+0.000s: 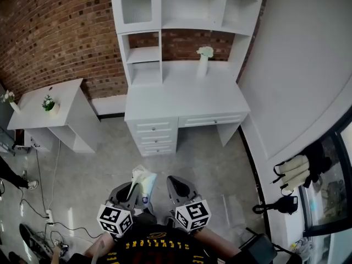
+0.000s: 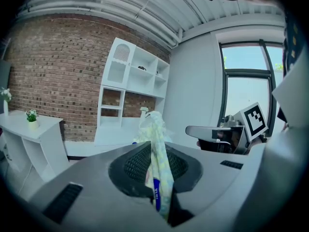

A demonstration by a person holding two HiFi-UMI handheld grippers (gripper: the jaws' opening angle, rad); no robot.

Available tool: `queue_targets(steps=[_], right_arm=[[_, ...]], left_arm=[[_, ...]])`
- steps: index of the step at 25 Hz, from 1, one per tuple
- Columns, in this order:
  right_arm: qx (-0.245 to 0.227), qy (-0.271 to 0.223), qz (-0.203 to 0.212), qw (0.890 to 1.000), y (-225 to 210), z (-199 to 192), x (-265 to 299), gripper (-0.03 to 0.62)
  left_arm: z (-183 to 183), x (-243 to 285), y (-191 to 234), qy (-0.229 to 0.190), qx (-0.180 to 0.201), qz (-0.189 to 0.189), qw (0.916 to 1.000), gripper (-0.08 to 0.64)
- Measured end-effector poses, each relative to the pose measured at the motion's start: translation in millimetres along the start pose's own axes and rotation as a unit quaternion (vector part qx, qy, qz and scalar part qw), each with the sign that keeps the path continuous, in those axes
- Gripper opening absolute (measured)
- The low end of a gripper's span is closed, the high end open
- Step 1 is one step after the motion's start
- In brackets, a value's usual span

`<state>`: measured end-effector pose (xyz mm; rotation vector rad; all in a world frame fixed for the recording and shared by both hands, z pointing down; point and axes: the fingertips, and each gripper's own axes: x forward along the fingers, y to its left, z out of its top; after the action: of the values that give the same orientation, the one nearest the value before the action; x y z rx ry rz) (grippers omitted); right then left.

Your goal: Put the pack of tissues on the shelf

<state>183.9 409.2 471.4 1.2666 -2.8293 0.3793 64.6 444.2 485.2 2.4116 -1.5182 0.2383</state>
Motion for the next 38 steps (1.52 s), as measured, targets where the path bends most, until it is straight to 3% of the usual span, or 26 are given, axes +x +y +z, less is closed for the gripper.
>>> queue_targets(steps=[9, 20, 28, 38], right_arm=[[0.001, -0.007, -0.002, 1.0, -14, 10, 47, -0.002], [-0.008, 0.0, -0.039, 0.999, -30, 34, 141, -0.002], [-0.018, 0.011, -0.052, 0.998, -18, 38, 199, -0.002], [-0.013, 0.025, -0.054, 0.998, -19, 30, 239, -0.002]], left_arm=[[5, 34, 34, 0.012, -0.009, -0.001, 0.9999, 0.038], [40, 86, 123, 0.004, -0.014, -0.03, 0.9994, 0.038], [44, 104, 190, 0.005, -0.028, -0.037, 0.9989, 0.038], [50, 122, 223, 0.005, -0.027, -0.039, 0.9988, 0.038]])
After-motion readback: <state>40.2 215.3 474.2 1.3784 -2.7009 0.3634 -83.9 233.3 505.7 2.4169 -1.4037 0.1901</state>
